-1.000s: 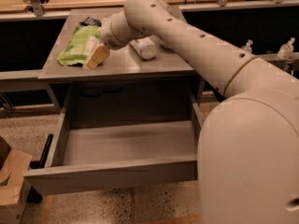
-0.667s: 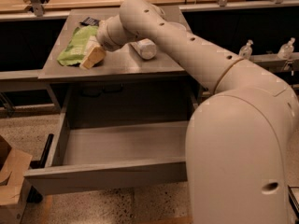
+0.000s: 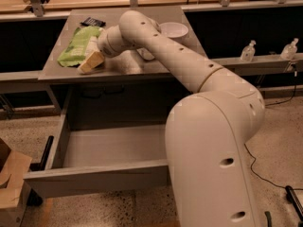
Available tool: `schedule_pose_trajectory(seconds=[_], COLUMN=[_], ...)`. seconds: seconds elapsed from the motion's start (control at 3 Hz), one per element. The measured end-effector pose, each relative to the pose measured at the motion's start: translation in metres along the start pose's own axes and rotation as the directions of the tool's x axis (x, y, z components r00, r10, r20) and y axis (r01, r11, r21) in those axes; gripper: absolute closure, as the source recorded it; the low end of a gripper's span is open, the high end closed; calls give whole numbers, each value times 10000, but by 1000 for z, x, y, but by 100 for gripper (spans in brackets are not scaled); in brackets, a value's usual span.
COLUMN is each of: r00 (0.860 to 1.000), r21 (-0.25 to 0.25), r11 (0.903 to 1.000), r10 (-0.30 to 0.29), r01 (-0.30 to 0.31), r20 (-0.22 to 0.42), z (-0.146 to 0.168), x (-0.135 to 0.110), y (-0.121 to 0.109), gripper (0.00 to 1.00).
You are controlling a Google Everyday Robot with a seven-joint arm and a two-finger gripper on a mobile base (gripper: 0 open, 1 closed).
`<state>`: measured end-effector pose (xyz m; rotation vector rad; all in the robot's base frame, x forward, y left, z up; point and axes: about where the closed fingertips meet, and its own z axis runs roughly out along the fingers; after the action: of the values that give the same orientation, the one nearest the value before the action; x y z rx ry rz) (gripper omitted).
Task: Place green rice chip bag into top drawer
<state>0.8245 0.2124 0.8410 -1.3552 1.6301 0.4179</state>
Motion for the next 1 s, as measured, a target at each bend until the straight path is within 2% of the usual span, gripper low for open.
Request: schedule_pose_trajectory(seconds=[0.33, 0.67, 1.0], r00=[10000, 10000, 10000], r21=[-14, -13, -13], r11=[10000, 10000, 10000], r10=[77, 79, 81], r01=[-77, -79, -81], r20=[7, 8, 8], z=[2, 1, 0], x=[-1, -3, -4], y=[-2, -2, -3], gripper=[18, 41, 72])
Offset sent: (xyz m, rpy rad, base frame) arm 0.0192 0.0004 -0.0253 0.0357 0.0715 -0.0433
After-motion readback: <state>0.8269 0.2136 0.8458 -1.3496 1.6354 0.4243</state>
